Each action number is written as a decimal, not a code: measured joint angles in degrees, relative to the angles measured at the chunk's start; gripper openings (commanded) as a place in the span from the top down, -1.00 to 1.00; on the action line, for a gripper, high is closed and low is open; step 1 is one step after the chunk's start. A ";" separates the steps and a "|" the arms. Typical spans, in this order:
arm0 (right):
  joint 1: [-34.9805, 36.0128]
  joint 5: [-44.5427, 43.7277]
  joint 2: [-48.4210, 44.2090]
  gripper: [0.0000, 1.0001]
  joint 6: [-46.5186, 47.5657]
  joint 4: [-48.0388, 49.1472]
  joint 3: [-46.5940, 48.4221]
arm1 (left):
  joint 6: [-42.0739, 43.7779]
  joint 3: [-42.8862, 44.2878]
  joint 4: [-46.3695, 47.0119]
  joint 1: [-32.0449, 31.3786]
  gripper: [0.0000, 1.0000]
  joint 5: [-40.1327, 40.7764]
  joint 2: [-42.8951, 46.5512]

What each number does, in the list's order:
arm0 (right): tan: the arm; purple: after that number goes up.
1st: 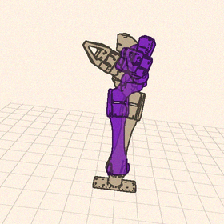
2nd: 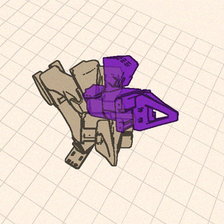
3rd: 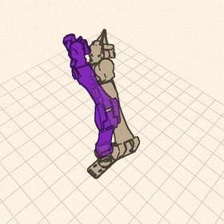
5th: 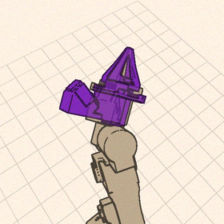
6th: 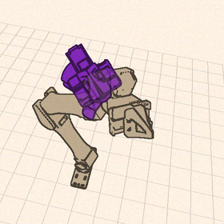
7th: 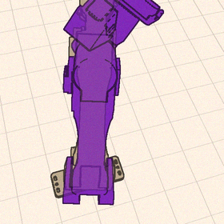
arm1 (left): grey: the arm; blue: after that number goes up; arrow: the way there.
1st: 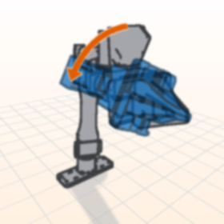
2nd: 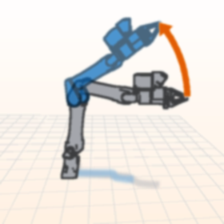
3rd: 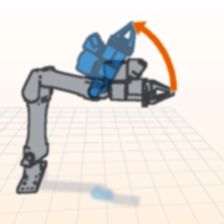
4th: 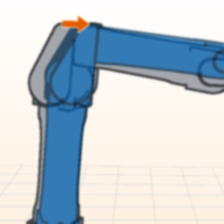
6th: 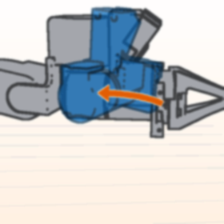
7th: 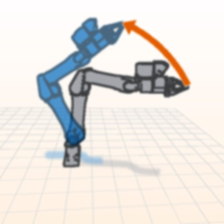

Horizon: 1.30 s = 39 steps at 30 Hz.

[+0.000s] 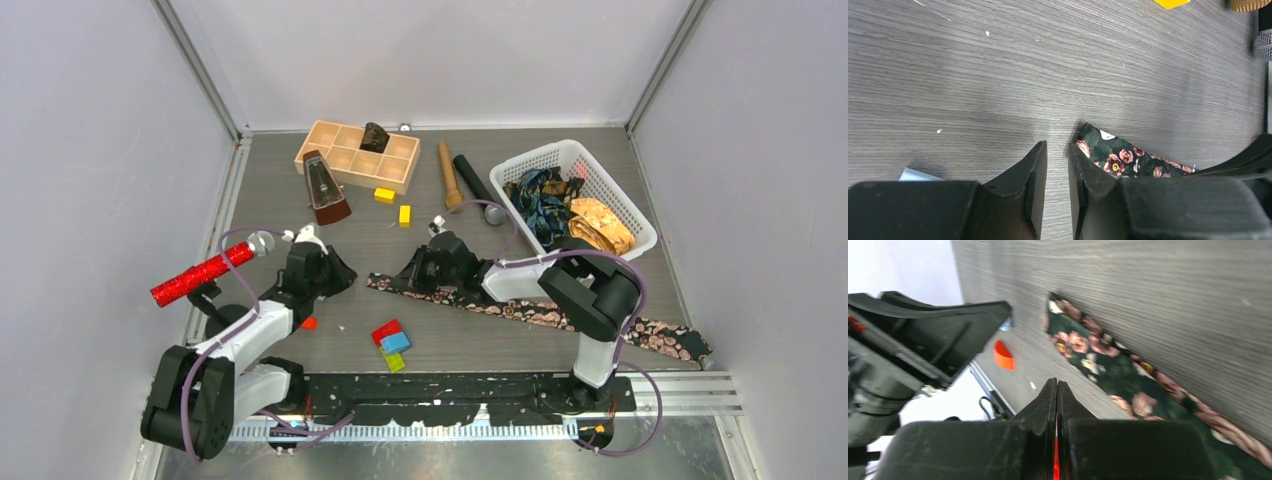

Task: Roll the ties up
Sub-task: Roll the tie at the center of the board.

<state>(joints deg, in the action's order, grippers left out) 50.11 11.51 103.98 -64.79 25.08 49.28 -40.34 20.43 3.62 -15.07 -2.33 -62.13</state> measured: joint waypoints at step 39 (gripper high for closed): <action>0.00 -2.49 0.63 0.99 1.60 -2.34 -2.40 | -4.92 -6.25 20.20 0.63 0.09 -6.60 -4.87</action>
<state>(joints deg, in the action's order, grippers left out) 50.11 9.02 104.62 -63.20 22.74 46.87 -45.25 14.17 23.81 -14.44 -8.93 -67.00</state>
